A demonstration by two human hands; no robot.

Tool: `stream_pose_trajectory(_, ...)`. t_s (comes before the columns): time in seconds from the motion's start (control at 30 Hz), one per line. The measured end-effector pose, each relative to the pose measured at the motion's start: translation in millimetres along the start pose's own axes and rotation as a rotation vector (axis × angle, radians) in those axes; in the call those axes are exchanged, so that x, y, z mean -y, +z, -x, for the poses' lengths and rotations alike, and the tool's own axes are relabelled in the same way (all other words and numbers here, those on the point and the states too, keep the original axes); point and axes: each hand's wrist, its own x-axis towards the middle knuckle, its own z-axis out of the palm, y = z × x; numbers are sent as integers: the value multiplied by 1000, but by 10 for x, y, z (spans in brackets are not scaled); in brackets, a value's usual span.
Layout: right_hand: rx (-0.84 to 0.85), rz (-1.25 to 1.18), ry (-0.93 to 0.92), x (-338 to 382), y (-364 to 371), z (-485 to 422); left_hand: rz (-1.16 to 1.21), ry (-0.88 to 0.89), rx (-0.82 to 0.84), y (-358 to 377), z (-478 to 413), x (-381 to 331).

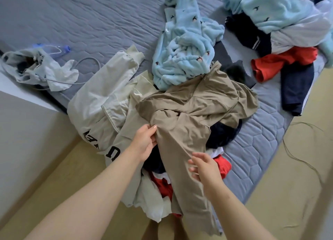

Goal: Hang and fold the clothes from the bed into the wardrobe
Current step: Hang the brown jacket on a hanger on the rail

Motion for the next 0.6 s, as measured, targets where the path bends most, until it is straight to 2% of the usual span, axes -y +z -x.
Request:
stream_pose_trajectory(0.17, -3, 176, -231, 388, 155, 370, 48, 162, 61, -61, 666, -606)
stream_pose_trajectory(0.27, -58, 318, -472, 637, 277, 604, -7, 284, 252, -28, 1070, -969)
stream_pose_trajectory(0.37, -90, 488, -617, 835, 449, 884, -15, 258, 520, 52, 1513, -1161)
stream_pose_trajectory(0.47, -125, 382, -582, 968, 567, 1162, -87, 218, 732, 128, 1881, -1216)
stream_pose_trajectory(0.53, -55, 253, -550, 1010, 589, 1302, -72, 240, 737, 102, 2061, -1286)
stream_pose_trajectory(0.6, 84, -104, -504, 1085, 561, 1450, -75, 313, 649, 19, 2173, -1380)
